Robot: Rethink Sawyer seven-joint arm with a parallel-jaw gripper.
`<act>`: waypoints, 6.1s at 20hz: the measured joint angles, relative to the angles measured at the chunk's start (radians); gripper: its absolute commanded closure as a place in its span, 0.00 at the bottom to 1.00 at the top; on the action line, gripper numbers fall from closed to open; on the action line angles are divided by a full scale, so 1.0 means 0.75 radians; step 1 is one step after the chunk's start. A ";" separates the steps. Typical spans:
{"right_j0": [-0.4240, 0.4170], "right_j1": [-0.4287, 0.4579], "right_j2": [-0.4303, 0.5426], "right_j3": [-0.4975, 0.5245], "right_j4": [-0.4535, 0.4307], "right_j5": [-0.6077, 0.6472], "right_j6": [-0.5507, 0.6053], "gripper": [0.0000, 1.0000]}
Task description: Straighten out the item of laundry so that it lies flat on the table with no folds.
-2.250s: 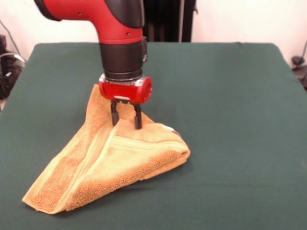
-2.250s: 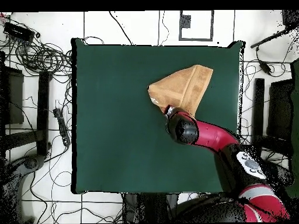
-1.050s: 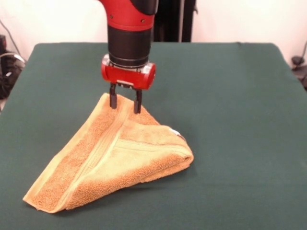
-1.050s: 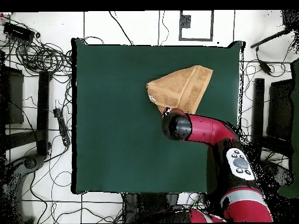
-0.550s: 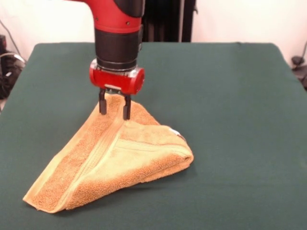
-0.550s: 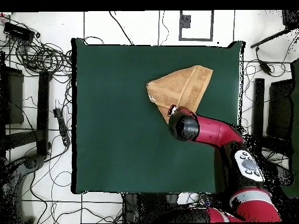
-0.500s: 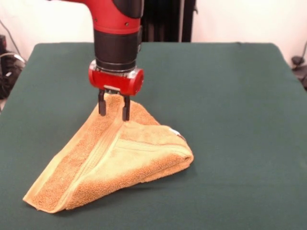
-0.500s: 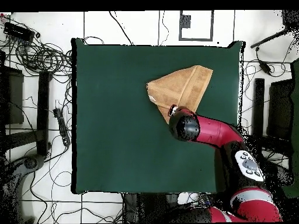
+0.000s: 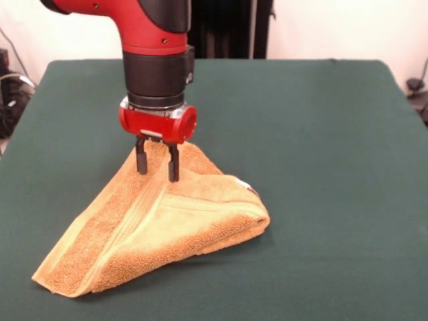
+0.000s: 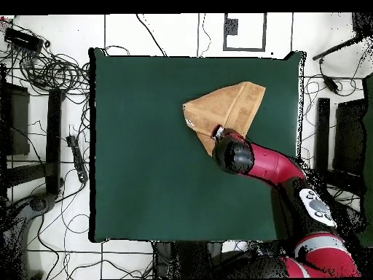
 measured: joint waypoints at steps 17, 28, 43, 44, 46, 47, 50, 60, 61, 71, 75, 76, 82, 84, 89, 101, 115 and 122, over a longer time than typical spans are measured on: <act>-0.018 -0.054 0.119 0.071 0.129 0.000 0.000 0.00; 0.097 0.051 0.071 0.023 0.130 -0.001 0.000 0.00; 0.450 0.150 -0.288 -0.206 0.238 0.147 0.000 0.00; 0.459 0.155 -0.300 -0.215 0.246 0.158 0.000 0.00; 0.493 0.172 -0.342 -0.248 0.273 0.199 0.000 0.00; 0.511 0.182 -0.363 -0.265 0.286 0.221 0.001 0.00; 0.593 0.232 -0.467 -0.345 0.342 0.313 0.007 0.00; 0.784 0.411 -0.758 -0.589 0.439 0.629 0.162 0.00; 0.792 0.424 -0.773 -0.605 0.444 0.646 0.181 0.00; 0.749 0.435 -0.759 -0.623 0.487 0.627 0.265 0.00; 0.654 0.387 -0.665 -0.585 0.487 0.583 0.265 0.00; 0.637 0.382 -0.653 -0.582 0.487 0.576 0.265 0.00; 0.548 0.367 -0.593 -0.583 0.487 0.545 0.265 1.00; 0.544 0.367 -0.588 -0.585 0.487 0.541 0.265 1.00; 0.538 0.365 -0.580 -0.587 0.486 0.539 0.265 1.00; 0.506 0.326 -0.517 -0.548 0.408 0.493 0.265 1.00; 0.486 0.262 -0.443 -0.470 0.224 0.371 0.265 1.00; 0.482 0.253 -0.428 -0.465 0.210 0.387 0.265 1.00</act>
